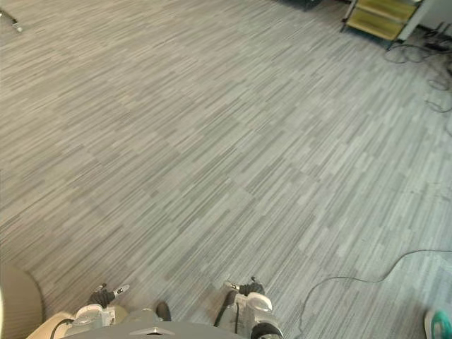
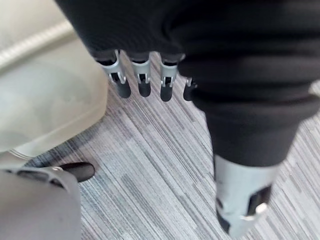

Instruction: Pick up cushions and gather them together orderly.

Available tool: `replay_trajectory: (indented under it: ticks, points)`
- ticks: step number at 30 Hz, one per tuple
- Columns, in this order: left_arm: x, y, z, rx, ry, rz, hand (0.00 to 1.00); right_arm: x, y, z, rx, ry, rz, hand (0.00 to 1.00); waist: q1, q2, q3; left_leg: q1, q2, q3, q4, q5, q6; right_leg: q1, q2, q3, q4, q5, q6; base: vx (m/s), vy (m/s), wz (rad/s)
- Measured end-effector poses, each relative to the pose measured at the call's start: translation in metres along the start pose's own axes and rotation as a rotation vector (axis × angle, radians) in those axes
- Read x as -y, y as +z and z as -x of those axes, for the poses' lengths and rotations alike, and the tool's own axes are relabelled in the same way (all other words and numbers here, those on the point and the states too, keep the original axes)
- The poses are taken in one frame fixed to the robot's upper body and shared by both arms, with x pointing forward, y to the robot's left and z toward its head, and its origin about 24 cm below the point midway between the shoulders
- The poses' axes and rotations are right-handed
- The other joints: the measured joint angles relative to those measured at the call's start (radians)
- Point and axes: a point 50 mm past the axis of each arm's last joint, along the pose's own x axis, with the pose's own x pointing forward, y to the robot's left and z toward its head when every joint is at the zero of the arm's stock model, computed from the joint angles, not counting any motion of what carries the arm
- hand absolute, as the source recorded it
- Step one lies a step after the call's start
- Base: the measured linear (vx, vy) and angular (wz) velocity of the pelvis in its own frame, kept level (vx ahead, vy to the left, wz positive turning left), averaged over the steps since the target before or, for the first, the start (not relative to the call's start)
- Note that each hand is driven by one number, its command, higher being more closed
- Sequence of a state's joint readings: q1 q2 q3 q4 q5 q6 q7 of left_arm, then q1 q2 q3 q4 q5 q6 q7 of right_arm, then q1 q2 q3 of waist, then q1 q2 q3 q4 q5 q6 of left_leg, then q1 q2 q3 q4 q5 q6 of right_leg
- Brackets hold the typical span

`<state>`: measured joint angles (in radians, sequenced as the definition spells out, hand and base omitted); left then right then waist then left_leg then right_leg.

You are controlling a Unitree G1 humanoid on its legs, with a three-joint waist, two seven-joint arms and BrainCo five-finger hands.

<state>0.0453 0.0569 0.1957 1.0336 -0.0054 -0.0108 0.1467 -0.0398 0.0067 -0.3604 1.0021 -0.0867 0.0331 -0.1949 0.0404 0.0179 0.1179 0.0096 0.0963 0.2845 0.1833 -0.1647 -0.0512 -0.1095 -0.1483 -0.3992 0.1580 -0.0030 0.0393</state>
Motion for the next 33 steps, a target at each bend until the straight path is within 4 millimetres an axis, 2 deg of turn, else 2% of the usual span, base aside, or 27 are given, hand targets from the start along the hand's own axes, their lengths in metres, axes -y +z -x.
replay_trajectory:
  ticks: [2,3,4,5,6,7,8,9,10,12,14,15,16,17,18,19,20,21,23,25,26,27,28,29,30,31,33]
  points:
    - [0.006,-0.002,0.001,-0.005,-0.015,0.006,0.0,0.008,0.002,-0.001,0.009,-0.021,0.007,0.0,0.002,0.016,0.009,-0.043,0.048,0.02,0.138,-0.057,-0.024,0.022,0.038,0.02,-0.043,-0.007,-0.001,0.06,-0.07,-0.49]
    - [0.007,0.0,0.001,0.001,-0.017,0.009,0.0,0.011,-0.001,-0.001,0.005,-0.031,0.007,0.0,0.002,0.027,0.017,-0.088,0.085,0.017,0.267,-0.078,-0.032,0.038,0.064,0.039,-0.066,-0.015,-0.012,0.03,-0.07,-0.41]
    - [0.007,0.001,0.001,0.003,-0.019,0.01,0.0,0.012,-0.003,-0.001,0.001,-0.035,0.007,0.0,0.005,0.032,0.019,-0.106,0.102,0.017,0.324,-0.079,-0.032,0.045,0.073,0.046,-0.073,-0.015,-0.013,0.02,-0.062,-0.66]
    - [0.007,0.002,0.001,0.01,-0.02,0.011,0.0,0.017,-0.004,-0.001,0.001,-0.053,0.002,0.0,0.017,0.048,0.026,-0.136,0.145,0.014,0.454,-0.074,-0.027,0.061,0.102,0.085,-0.083,-0.02,-0.019,0.07,-0.069,-0.96]
    - [0.009,-0.003,0.002,-0.006,-0.021,0.021,0.0,0.02,-0.004,-0.001,0.004,-0.068,0.002,0.0,0.022,0.076,0.031,-0.161,0.188,0.001,0.58,-0.05,-0.011,0.083,0.137,0.126,-0.093,-0.029,-0.026,0.1,-0.069,-1.04]
    - [0.007,-0.006,0.003,-0.013,-0.016,0.026,0.0,0.022,-0.003,-0.001,0.008,-0.076,-0.002,0.0,0.023,0.082,0.032,-0.183,0.198,-0.016,0.633,-0.025,-0.008,0.091,0.145,0.147,-0.097,-0.03,-0.028,0.12,-0.027,-1.12]
    - [0.006,-0.01,0.004,-0.024,-0.01,0.031,0.0,0.023,-0.002,-0.001,0.016,-0.082,-0.002,0.0,0.034,0.076,0.034,-0.224,0.192,-0.056,0.708,-0.012,-0.01,0.092,0.147,0.199,-0.1,-0.035,-0.033,0.17,0.064,-1.09]
    - [0.006,-0.013,0.004,-0.033,-0.008,0.042,0.0,0.025,0.0,-0.001,0.026,-0.087,-0.003,0.0,0.04,0.08,0.035,-0.242,0.152,-0.086,0.689,-0.082,-0.005,0.09,0.143,0.256,-0.104,-0.04,-0.041,0.18,0.086,-1.21]
    - [0.006,-0.014,0.005,-0.037,-0.009,0.043,0.0,0.027,-0.002,-0.001,0.02,-0.091,-0.001,0.0,0.042,0.08,0.036,-0.257,0.118,-0.098,0.651,-0.117,-0.001,0.088,0.134,0.289,-0.106,-0.04,-0.043,0.18,0.099,-0.96]
    - [0.006,-0.019,0.006,-0.047,-0.008,0.044,0.0,0.029,-0.004,0.0,0.017,-0.095,-0.002,0.0,0.044,0.078,0.037,-0.283,0.068,-0.098,0.544,-0.144,0.004,0.091,0.11,0.343,-0.105,-0.049,-0.032,0.13,0.131,-0.85]
    - [0.007,-0.021,0.007,-0.05,-0.008,0.038,0.0,0.031,-0.006,0.0,0.014,-0.102,-0.003,0.0,0.046,0.078,0.037,-0.305,0.032,-0.111,0.402,-0.132,-0.013,0.105,0.088,0.381,-0.104,-0.067,-0.005,0.17,0.209,-0.74]
    - [0.008,-0.025,0.009,-0.054,-0.011,0.021,0.0,0.035,-0.009,0.001,0.014,-0.111,-0.002,0.0,0.049,0.088,0.033,-0.287,0.02,-0.147,0.243,-0.098,-0.03,0.114,0.088,0.401,-0.105,-0.08,0.016,0.22,0.269,-0.75]
    - [0.008,-0.029,0.01,-0.068,-0.014,0.014,0.0,0.037,-0.011,0.002,0.012,-0.117,-0.001,0.0,0.054,0.085,0.033,-0.259,0.009,-0.139,0.215,-0.01,0.008,0.138,0.089,0.429,-0.124,-0.082,0.027,0.27,0.278,-0.78]
    - [0.006,-0.03,0.01,-0.07,-0.01,0.005,0.0,0.034,-0.01,0.002,0.016,-0.111,-0.007,0.0,0.059,0.091,0.026,-0.255,-0.003,-0.125,0.207,-0.02,0.019,0.147,0.079,0.437,-0.108,-0.081,0.034,0.37,0.27,-0.5]
    - [0.001,-0.029,0.009,-0.064,0.001,-0.016,0.0,0.031,-0.014,0.004,0.005,-0.105,-0.014,0.0,0.054,0.058,0.022,-0.244,-0.026,-0.117,0.2,-0.036,0.034,0.138,0.067,0.441,-0.044,-0.11,0.038,0.41,0.214,-0.13]
    - [-0.004,-0.027,0.008,-0.059,0.011,-0.025,0.0,0.027,-0.018,0.005,-0.009,-0.098,-0.022,0.0,0.057,0.036,0.019,-0.236,-0.056,-0.116,0.202,-0.051,0.052,0.139,0.053,0.44,-0.015,-0.155,0.045,0.4,0.183,0.0]
    - [-0.005,-0.026,0.008,-0.056,0.014,-0.024,0.0,0.027,-0.02,0.006,-0.015,-0.098,-0.027,0.0,0.06,0.032,0.017,-0.235,-0.068,-0.109,0.204,-0.061,0.063,0.134,0.042,0.444,-0.006,-0.169,0.049,0.41,0.195,-0.01]
    - [-0.006,-0.028,0.008,-0.06,0.017,-0.024,0.0,0.029,-0.023,0.006,-0.025,-0.105,-0.035,0.0,0.065,0.016,-0.004,-0.223,-0.091,-0.091,0.205,-0.088,0.067,0.117,0.018,0.463,0.026,-0.18,0.067,0.3,0.175,-0.18]
    - [-0.006,-0.033,0.01,-0.072,0.016,-0.024,0.0,0.029,-0.023,0.006,-0.03,-0.107,-0.044,0.0,0.077,0.018,-0.006,-0.192,-0.099,-0.064,0.19,-0.108,0.071,0.103,0.009,0.486,0.071,-0.188,0.08,0.27,0.156,-0.44]
    - [-0.007,-0.039,0.011,-0.091,0.018,-0.027,0.0,0.024,-0.018,0.005,-0.014,-0.094,-0.051,0.0,0.081,0.019,-0.011,-0.143,-0.104,-0.024,0.178,-0.117,0.091,0.051,0.001,0.502,0.216,-0.212,0.118,0.32,0.12,-0.59]
    - [-0.009,-0.041,0.012,-0.097,0.02,-0.031,0.0,0.023,-0.017,0.005,-0.011,-0.09,-0.05,0.0,0.075,0.015,-0.021,-0.12,-0.106,-0.011,0.19,-0.127,0.107,0.002,-0.005,0.499,0.334,-0.211,0.162,0.42,0.111,-0.48]
    - [-0.009,-0.042,0.012,-0.098,0.017,-0.04,0.0,0.022,-0.013,0.004,0.001,-0.087,-0.045,0.0,0.066,0.017,-0.021,-0.086,-0.105,-0.01,0.188,-0.141,0.112,-0.056,-0.006,0.495,0.48,-0.177,0.239,0.42,0.099,-0.43]
    - [-0.009,-0.041,0.012,-0.096,0.015,-0.049,0.0,0.022,-0.01,0.004,0.009,-0.086,-0.043,0.0,0.062,0.018,-0.02,-0.065,-0.104,-0.011,0.181,-0.147,0.116,-0.088,-0.006,0.491,0.558,-0.149,0.247,0.35,0.048,-0.27]
    - [-0.009,-0.038,0.011,-0.087,0.012,-0.062,0.0,0.022,-0.006,0.003,0.021,-0.087,-0.038,0.0,0.049,0.017,-0.012,-0.018,-0.102,-0.02,0.171,-0.162,0.129,-0.148,-0.026,0.436,0.723,-0.14,0.232,0.27,0.014,-0.05]
    - [-0.009,-0.037,0.011,-0.082,0.01,-0.068,0.0,0.023,-0.005,0.002,0.024,-0.088,-0.036,0.0,0.041,0.016,-0.008,0.012,-0.102,-0.031,0.161,-0.169,0.126,-0.169,-0.04,0.389,0.785,-0.161,0.204,0.34,-0.018,0.05]
    - [-0.009,-0.035,0.01,-0.078,0.01,-0.066,0.0,0.023,-0.004,0.002,0.025,-0.089,-0.034,0.0,0.035,0.022,-0.002,0.054,-0.101,-0.041,0.137,-0.172,0.128,-0.197,-0.053,0.323,0.84,-0.205,0.129,0.37,-0.048,0.03]
    - [-0.005,-0.029,0.009,-0.067,0.005,-0.046,0.0,0.023,0.0,0.001,0.036,-0.087,-0.026,0.0,0.031,0.024,0.003,0.158,-0.076,-0.039,0.051,-0.172,0.127,-0.261,-0.052,0.155,0.797,-0.286,0.022,0.42,-0.082,-0.01]
